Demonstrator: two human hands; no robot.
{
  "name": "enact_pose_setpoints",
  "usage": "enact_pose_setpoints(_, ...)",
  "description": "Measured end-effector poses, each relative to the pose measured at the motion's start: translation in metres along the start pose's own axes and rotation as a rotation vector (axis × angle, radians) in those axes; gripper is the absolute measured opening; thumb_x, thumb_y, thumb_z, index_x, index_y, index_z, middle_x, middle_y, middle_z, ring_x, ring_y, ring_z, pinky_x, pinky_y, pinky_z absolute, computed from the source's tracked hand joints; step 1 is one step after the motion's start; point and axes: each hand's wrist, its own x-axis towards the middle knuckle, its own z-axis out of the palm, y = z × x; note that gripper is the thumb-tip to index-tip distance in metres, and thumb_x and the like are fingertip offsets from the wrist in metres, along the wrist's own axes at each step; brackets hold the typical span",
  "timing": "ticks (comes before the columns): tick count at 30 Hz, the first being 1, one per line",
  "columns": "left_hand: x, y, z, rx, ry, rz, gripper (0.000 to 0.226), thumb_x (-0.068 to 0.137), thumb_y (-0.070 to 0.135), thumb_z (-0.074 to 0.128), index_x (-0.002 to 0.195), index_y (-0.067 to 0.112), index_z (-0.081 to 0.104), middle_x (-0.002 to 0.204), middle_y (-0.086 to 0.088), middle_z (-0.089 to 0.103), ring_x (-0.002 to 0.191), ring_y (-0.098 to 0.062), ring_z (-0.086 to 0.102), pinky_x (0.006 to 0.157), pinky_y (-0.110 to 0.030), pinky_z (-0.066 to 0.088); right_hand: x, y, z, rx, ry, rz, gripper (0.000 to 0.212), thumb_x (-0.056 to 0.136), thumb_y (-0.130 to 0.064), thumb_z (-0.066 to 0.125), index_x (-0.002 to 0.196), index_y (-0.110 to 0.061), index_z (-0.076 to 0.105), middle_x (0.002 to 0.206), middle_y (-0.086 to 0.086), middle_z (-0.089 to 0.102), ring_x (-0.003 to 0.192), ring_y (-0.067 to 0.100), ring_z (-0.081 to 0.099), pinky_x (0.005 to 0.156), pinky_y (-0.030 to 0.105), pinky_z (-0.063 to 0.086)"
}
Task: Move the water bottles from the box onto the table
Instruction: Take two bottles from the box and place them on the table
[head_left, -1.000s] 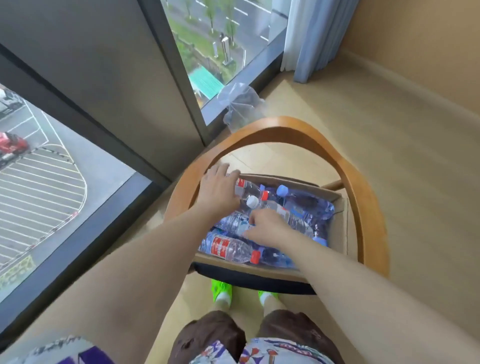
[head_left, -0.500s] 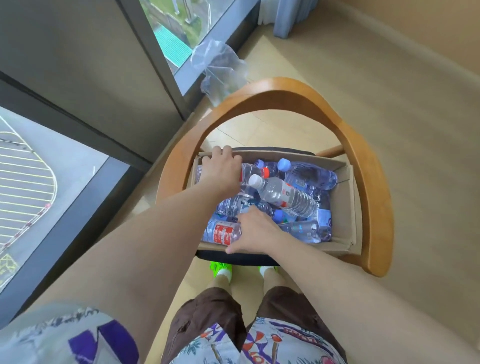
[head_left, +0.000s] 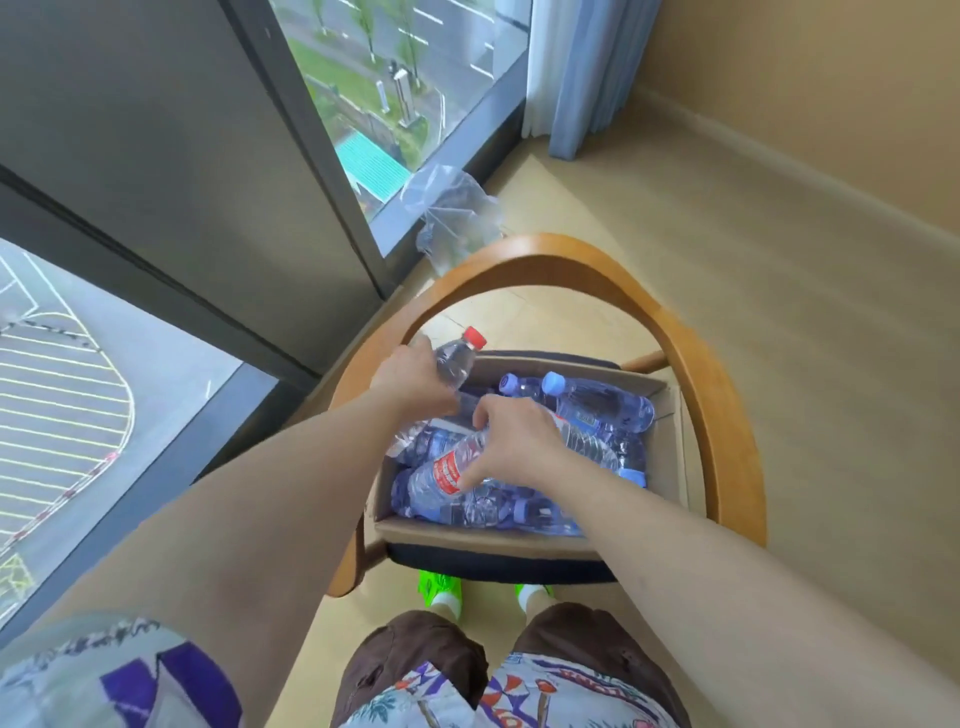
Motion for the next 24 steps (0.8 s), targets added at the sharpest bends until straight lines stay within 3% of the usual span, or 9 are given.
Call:
enact_pose_setpoints(4, -0.007, 0.015, -0.045, -0.141, 0.128, -0.043, 0.052, 0.054, 0.034, 0.077, 0.098, 0.023, 0.05, 0.085, 0.003, 0.06, 0.069, -0.01, 0.056, 0.051, -0.025, 0.04, 0.002, -0.003, -0.041, 0.148, 0.115, -0.05, 0.078, 0.039, -0.05, 0.096, 0.104, -0.029, 0.057, 0.098, -0.008, 0.062, 0.096, 0.018, 0.057, 0.074, 0.035, 0.047)
enact_pose_setpoints(6, -0.013, 0.023, -0.067, -0.182, 0.172, -0.071, 0.045, 0.056, 0.034, 0.079, 0.088, 0.022, 0.05, 0.087, 0.0, 0.061, 0.07, -0.013, 0.056, 0.052, -0.027, 0.04, 0.006, -0.008, -0.066, 0.265, 0.176, -0.054, 0.078, 0.037, -0.047, 0.098, 0.103, -0.029, 0.061, 0.098, -0.007, 0.063, 0.091, 0.016, 0.058, 0.071, 0.033, 0.048)
enact_pose_setpoints(11, -0.038, 0.029, -0.111, -0.395, 0.393, -0.165, 0.05, 0.059, 0.032, 0.08, 0.099, 0.018, 0.053, 0.093, -0.002, 0.06, 0.08, -0.02, 0.062, 0.066, -0.032, 0.055, 0.011, -0.042, -0.121, 0.326, 0.297, -0.208, 0.066, 0.041, -0.041, 0.097, 0.096, -0.029, 0.062, 0.09, -0.013, 0.064, 0.083, 0.008, 0.059, 0.064, 0.026, 0.046)
enact_pose_setpoints(14, -0.068, 0.017, -0.131, -0.54, 0.511, -0.224, 0.053, 0.054, 0.035, 0.076, 0.099, 0.02, 0.052, 0.091, -0.001, 0.062, 0.083, -0.024, 0.066, 0.075, -0.039, 0.06, 0.001, -0.071, -0.136, 0.538, 0.337, -0.286, 0.053, 0.043, -0.044, 0.095, 0.082, -0.023, 0.067, 0.08, -0.01, 0.068, 0.076, 0.007, 0.064, 0.065, 0.027, 0.054)
enact_pose_setpoints(17, -0.103, -0.006, -0.145, -0.656, 0.623, -0.272, 0.053, 0.052, 0.034, 0.075, 0.099, 0.025, 0.052, 0.092, 0.0, 0.064, 0.082, -0.021, 0.068, 0.076, -0.042, 0.062, -0.018, -0.109, -0.14, 0.884, 0.273, -0.36, 0.048, 0.052, -0.042, 0.09, 0.087, -0.016, 0.072, 0.084, 0.002, 0.075, 0.083, 0.019, 0.073, 0.074, 0.037, 0.061)
enact_pose_setpoints(20, -0.149, -0.032, -0.157, -0.718, 0.719, -0.327, 0.055, 0.054, 0.034, 0.079, 0.102, 0.028, 0.052, 0.094, 0.003, 0.063, 0.085, -0.017, 0.065, 0.078, -0.04, 0.06, -0.041, -0.159, -0.139, 1.114, 0.2, -0.398, 0.032, 0.065, -0.044, 0.079, 0.085, -0.022, 0.068, 0.079, -0.006, 0.069, 0.082, 0.016, 0.069, 0.077, 0.035, 0.056)
enact_pose_setpoints(24, -0.231, -0.062, -0.165, -0.803, 0.861, -0.425, 0.055, 0.053, 0.031, 0.077, 0.102, 0.027, 0.051, 0.094, 0.002, 0.061, 0.082, -0.017, 0.065, 0.063, -0.032, 0.058, -0.084, -0.217, -0.118, 1.046, 0.106, -0.515, 0.021, 0.072, -0.051, 0.076, 0.065, -0.033, 0.067, 0.066, -0.007, 0.065, 0.076, 0.019, 0.068, 0.081, 0.044, 0.055)
